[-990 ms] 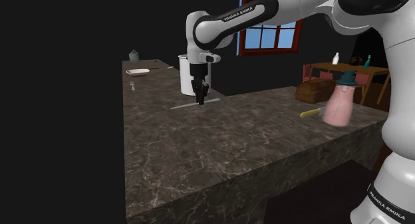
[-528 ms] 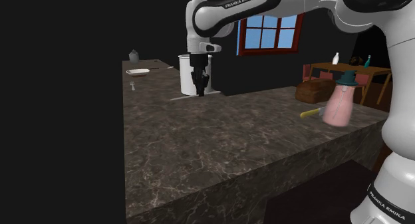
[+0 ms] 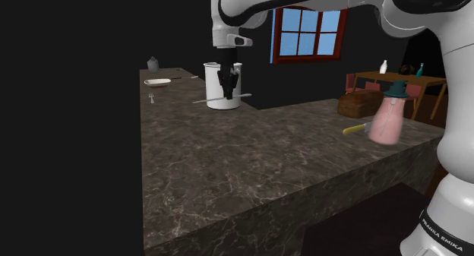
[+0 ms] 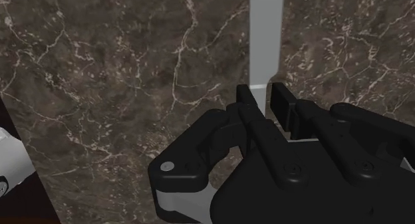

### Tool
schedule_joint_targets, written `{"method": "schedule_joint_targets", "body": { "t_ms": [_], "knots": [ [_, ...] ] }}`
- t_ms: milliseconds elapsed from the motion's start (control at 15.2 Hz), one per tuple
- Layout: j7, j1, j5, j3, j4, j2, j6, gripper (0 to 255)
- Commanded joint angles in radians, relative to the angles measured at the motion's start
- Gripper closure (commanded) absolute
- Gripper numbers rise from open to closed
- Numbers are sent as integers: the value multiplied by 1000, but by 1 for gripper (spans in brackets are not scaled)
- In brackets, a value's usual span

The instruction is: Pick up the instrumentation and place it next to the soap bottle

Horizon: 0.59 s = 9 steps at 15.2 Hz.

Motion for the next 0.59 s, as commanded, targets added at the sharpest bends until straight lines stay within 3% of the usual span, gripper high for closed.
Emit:
{"method": "schedule_joint_targets", "body": {
  "t_ms": [0, 528],
  "knots": [
    [-2, 4, 2, 1, 25, -1, -26, 255],
    [-7, 37, -5, 2, 157, 12, -142, 255]
  ]
}}
